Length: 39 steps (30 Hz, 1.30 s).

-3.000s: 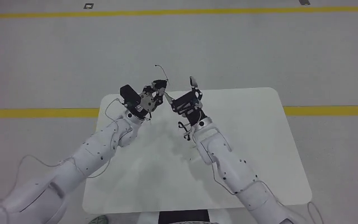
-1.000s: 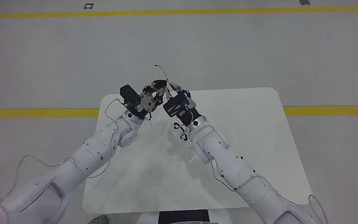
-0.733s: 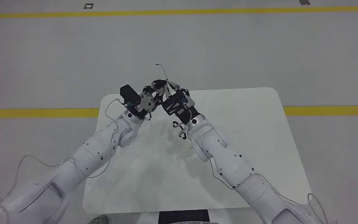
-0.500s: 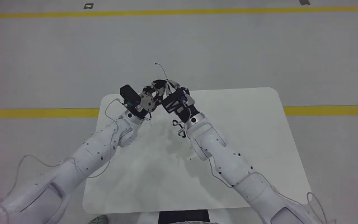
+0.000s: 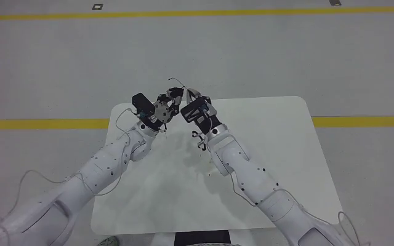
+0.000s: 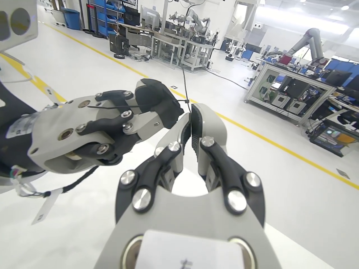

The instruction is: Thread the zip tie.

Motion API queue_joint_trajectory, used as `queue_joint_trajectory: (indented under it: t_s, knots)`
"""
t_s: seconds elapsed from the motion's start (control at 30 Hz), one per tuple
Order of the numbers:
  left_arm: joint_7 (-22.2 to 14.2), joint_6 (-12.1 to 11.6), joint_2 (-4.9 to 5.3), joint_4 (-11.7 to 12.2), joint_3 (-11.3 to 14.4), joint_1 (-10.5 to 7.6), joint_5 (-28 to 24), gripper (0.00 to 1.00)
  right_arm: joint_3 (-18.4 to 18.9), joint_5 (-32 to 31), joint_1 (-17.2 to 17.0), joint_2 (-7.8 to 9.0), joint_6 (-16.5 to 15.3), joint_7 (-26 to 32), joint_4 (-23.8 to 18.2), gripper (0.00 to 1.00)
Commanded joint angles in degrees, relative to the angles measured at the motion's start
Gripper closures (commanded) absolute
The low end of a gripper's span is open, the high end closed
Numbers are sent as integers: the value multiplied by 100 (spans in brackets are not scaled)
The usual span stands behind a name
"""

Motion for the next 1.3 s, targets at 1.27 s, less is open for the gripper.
queue_joint_trajectory:
  t_s: [1.27]
  knots:
    - [0, 0, 0, 0, 0, 0, 0, 100, 190, 0, -356, 405, 161, 353, -171, 100]
